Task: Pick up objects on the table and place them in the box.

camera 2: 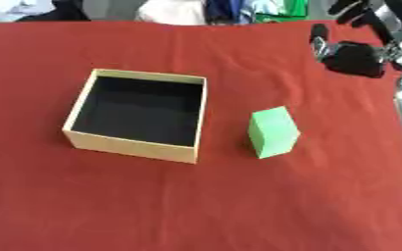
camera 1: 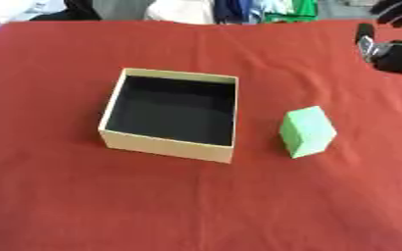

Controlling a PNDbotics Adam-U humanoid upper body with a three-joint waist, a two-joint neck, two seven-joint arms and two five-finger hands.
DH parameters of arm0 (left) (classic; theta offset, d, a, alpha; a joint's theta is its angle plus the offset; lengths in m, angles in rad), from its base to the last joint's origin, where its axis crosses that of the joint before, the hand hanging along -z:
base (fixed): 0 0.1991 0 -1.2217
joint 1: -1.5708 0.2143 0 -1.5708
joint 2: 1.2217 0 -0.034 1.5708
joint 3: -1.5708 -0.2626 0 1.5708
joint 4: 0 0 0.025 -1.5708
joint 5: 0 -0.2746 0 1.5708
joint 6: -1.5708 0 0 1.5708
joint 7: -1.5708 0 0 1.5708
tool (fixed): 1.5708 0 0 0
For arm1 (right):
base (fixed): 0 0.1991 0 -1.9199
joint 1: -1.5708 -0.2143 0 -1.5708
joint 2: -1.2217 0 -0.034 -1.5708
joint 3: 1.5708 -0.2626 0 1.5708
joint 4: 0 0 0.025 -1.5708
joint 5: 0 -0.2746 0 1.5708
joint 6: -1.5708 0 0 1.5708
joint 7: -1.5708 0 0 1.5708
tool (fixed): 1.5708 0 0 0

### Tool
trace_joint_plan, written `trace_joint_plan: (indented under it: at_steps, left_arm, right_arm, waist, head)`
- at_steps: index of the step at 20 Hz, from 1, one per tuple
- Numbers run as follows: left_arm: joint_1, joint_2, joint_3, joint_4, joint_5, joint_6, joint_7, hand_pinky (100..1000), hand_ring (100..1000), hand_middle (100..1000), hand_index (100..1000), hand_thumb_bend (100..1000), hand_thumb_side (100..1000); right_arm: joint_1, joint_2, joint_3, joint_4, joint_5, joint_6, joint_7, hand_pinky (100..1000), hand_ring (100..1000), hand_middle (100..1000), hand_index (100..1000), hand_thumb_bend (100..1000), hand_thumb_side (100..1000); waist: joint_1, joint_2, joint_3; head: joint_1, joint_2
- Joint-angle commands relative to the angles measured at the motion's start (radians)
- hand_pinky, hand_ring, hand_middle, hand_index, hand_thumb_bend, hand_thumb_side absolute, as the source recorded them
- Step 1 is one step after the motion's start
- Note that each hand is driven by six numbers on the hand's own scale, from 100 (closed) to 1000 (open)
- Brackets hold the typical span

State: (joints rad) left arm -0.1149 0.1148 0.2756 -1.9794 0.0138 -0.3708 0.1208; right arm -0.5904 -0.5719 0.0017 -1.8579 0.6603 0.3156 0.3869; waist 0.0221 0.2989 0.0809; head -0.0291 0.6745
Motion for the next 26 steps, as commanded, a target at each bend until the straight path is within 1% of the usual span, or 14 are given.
trace_joint_plan:
  at_steps: [1, 4, 8, 10, 11, 13, 14, 15, 17, 19, 20, 24, 26]
  left_arm:
    - [-0.003, 0.021, -0.001, -0.021, 0.003, 0.003, -0.004, 651, 614, 700, 781, 100, 535]
    - [-0.002, 0.021, -0.002, -0.021, 0.002, 0.003, -0.007, 651, 614, 700, 780, 100, 534]
    - [0.0, 0.019, -0.002, -0.021, 0.002, 0.002, -0.009, 651, 614, 700, 780, 100, 534]
    - [0.001, 0.019, -0.002, -0.021, 0.002, 0.002, -0.009, 651, 614, 700, 780, 100, 534]
    - [0.001, 0.019, -0.002, -0.021, 0.002, 0.002, -0.01, 651, 614, 700, 780, 100, 534]
    - [0.001, 0.019, -0.002, -0.021, 0.001, 0.003, -0.01, 651, 615, 700, 780, 100, 534]
    - [0.001, 0.019, -0.003, -0.021, 0.001, 0.003, -0.011, 651, 615, 700, 780, 100, 534]
    - [0.001, 0.019, -0.003, -0.021, 0.0, 0.003, -0.011, 651, 615, 700, 780, 100, 534]
    - [0.002, 0.02, -0.003, -0.021, 0.0, 0.003, -0.012, 651, 615, 700, 780, 100, 534]
    - [0.002, 0.02, -0.003, -0.021, -0.001, 0.003, -0.013, 651, 615, 700, 780, 100, 533]
    - [0.002, 0.02, -0.003, -0.021, -0.001, 0.003, -0.013, 651, 615, 700, 780, 100, 533]
    - [0.003, 0.021, -0.003, -0.021, -0.001, 0.003, -0.015, 651, 615, 699, 780, 100, 533]
    - [0.003, 0.021, -0.004, -0.021, -0.002, 0.004, -0.015, 651, 615, 699, 780, 100, 533]
  right_arm:
    - [-0.036, -0.06, 0.019, 0.008, 0.056, -0.049, 0.084, 852, 811, 804, 918, 100, 120]
    - [-0.056, -0.074, 0.031, 0.016, 0.092, -0.104, 0.189, 890, 851, 836, 935, 100, 164]
    - [-0.071, -0.079, 0.032, 0.015, 0.109, -0.166, 0.326, 925, 887, 866, 966, 100, 264]
    - [-0.076, -0.083, 0.03, 0.013, 0.112, -0.191, 0.381, 938, 897, 880, 992, 100, 308]
    - [-0.078, -0.086, 0.03, 0.012, 0.113, -0.203, 0.405, 944, 903, 885, 1000, 100, 344]
    - [-0.083, -0.093, 0.03, 0.01, 0.111, -0.226, 0.445, 952, 911, 895, 1000, 100, 386]
    - [-0.086, -0.099, 0.032, 0.012, 0.113, -0.234, 0.463, 959, 918, 906, 1000, 100, 430]
    - [-0.089, -0.105, 0.033, 0.014, 0.115, -0.241, 0.479, 965, 924, 916, 1000, 100, 475]
    - [-0.095, -0.119, 0.039, 0.021, 0.119, -0.251, 0.505, 971, 930, 921, 1000, 100, 532]
    - [-0.101, -0.133, 0.047, 0.03, 0.119, -0.257, 0.516, 973, 931, 923, 1000, 100, 571]
    - [-0.102, -0.142, 0.052, 0.038, 0.118, -0.258, 0.518, 976, 934, 929, 1000, 100, 611]
    - [-0.102, -0.172, 0.069, 0.071, 0.1, -0.26, 0.52, 976, 937, 933, 1000, 100, 635]
    - [-0.098, -0.182, 0.074, 0.083, 0.083, -0.258, 0.52, 973, 934, 934, 1000, 100, 626]
  waist:
    - [-0.014, -0.031, 0.001]
    - [-0.014, -0.031, 0.001]
    - [-0.012, -0.03, 0.001]
    - [-0.012, -0.03, 0.001]
    - [-0.012, -0.03, 0.001]
    - [-0.012, -0.029, 0.0]
    - [-0.013, -0.029, 0.0]
    - [-0.013, -0.029, 0.0]
    - [-0.014, -0.029, -0.001]
    - [-0.015, -0.03, -0.001]
    - [-0.015, -0.03, -0.001]
    - [-0.017, -0.029, -0.001]
    - [-0.018, -0.029, -0.002]
  head:
    - [-0.001, -0.01]
    - [-0.002, -0.01]
    - [-0.002, -0.012]
    - [-0.002, -0.013]
    - [-0.002, -0.014]
    - [-0.001, -0.016]
    - [-0.001, -0.016]
    - [-0.001, -0.016]
    - [0.0, -0.016]
    - [0.001, -0.017]
    - [0.002, -0.018]
    - [0.003, -0.02]
    - [0.004, -0.021]
